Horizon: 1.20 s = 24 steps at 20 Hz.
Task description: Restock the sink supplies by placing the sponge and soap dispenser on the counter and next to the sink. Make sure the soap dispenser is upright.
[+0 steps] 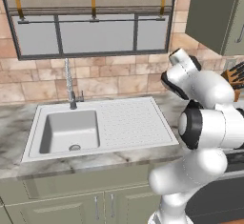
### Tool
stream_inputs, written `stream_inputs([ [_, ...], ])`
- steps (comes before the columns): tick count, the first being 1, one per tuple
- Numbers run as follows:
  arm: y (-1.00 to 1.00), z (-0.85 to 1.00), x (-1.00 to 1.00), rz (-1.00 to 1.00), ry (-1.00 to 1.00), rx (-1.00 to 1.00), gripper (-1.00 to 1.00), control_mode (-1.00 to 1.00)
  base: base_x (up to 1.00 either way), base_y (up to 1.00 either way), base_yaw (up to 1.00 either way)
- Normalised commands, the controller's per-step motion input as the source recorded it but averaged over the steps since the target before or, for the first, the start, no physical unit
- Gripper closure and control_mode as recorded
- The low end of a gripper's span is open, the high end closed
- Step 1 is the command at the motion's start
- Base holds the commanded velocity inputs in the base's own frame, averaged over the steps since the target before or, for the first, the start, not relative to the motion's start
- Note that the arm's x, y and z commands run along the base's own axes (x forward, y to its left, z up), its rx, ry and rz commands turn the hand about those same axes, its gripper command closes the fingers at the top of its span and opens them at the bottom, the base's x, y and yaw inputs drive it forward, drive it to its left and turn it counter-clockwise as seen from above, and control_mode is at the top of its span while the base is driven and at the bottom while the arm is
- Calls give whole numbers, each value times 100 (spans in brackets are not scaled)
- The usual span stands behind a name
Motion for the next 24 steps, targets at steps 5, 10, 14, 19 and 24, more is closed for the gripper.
stream_inputs([
  [5,17,-34,44,-1,5,-11,100,-100,0,0,0],
  [10,11,-46,27,0,2,-10,100,-100,0,0,0],
  [14,9,-40,24,0,0,-8,100,-100,0,0,0],
  [19,2,-37,6,0,0,-7,100,-100,0,0,0],
  [24,6,-38,19,0,0,-5,100,-100,0,0,0],
])
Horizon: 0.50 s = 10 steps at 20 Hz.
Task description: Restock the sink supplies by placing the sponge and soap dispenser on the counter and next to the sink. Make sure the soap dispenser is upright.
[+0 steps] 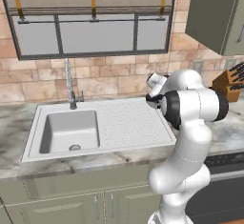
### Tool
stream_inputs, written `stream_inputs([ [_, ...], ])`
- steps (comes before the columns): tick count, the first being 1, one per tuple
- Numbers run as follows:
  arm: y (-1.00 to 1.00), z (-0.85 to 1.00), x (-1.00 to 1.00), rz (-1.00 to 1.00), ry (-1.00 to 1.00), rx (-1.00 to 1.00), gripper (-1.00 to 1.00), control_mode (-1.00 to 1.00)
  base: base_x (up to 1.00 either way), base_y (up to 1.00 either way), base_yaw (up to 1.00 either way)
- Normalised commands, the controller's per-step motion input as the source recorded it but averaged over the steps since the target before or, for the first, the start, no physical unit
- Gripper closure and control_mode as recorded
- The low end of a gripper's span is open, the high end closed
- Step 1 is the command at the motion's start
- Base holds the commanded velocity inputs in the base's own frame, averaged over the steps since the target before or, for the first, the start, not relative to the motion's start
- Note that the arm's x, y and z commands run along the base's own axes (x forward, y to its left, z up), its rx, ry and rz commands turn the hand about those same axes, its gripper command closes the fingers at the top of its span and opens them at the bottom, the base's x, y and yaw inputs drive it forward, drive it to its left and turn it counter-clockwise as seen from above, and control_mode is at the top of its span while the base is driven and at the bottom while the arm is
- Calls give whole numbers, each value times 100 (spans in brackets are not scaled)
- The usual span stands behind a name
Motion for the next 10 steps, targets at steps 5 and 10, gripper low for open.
stream_inputs([
  [5,11,-31,22,0,0,-4,100,-100,0,0,0],
  [10,1,-27,13,0,-1,-2,100,-100,0,0,0],
])
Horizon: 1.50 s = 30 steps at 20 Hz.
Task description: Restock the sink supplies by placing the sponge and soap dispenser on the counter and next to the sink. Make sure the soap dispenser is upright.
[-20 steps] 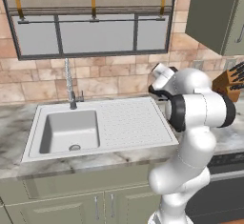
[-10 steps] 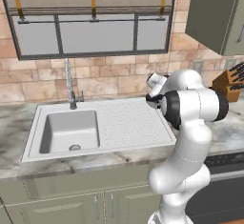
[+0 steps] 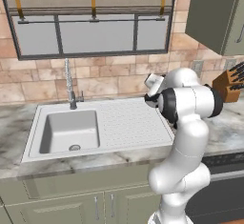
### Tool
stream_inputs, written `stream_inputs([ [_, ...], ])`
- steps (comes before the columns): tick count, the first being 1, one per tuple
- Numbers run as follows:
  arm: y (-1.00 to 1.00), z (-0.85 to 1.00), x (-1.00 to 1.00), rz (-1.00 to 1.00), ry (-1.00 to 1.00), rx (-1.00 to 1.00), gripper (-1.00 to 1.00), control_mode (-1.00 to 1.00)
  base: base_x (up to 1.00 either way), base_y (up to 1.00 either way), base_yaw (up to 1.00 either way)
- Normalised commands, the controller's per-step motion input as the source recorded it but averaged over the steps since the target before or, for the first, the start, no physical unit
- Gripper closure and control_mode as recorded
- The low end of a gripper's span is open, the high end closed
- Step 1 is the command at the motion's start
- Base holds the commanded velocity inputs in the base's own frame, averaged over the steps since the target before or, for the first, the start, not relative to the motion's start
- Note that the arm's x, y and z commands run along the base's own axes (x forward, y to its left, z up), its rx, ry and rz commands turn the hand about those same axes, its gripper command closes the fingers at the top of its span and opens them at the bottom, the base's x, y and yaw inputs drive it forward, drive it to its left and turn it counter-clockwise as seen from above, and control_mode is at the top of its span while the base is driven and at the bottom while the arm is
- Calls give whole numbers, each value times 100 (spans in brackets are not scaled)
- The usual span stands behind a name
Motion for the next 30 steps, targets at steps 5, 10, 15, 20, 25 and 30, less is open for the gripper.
stream_inputs([
  [5,0,-13,-3,0,-7,-5,-100,-100,0,0,0],
  [10,0,0,0,0,-4,-2,-100,-100,0,0,0],
  [15,10,6,0,0,-4,0,-100,-100,0,0,0],
  [20,30,29,-8,0,-5,0,-100,-100,0,0,0],
  [25,19,29,-33,0,-2,0,-100,-100,0,0,0],
  [30,1,71,-86,-3,-16,0,-100,-100,0,0,0],
])
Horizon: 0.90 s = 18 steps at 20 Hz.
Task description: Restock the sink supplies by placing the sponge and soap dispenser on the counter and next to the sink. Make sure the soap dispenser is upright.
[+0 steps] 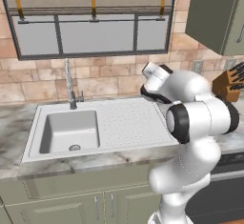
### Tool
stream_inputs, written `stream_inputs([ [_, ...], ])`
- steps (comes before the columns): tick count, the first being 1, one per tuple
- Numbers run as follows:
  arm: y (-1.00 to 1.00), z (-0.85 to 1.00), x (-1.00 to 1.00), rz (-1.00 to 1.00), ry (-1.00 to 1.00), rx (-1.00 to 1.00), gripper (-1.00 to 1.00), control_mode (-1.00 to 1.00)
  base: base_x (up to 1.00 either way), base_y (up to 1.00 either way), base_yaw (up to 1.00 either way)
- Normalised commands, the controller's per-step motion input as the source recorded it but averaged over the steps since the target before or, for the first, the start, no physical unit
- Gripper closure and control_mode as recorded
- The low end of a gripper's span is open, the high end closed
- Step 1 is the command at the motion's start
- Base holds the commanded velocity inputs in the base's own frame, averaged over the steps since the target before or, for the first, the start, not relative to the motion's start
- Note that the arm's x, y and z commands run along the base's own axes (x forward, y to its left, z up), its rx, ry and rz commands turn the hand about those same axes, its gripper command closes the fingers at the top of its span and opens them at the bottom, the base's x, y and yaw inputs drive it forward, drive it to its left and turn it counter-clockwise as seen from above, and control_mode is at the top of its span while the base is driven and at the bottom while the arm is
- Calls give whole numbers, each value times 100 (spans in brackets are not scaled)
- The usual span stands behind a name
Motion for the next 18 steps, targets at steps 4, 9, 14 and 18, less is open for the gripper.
stream_inputs([
  [4,5,48,-97,-8,-27,0,-100,-100,0,0,0],
  [9,3,0,-100,1,-24,9,-100,-100,0,0,0],
  [14,29,0,-83,0,-22,18,-100,-100,0,0,0],
  [18,38,1,-70,-2,-24,29,-100,-100,0,0,0],
])
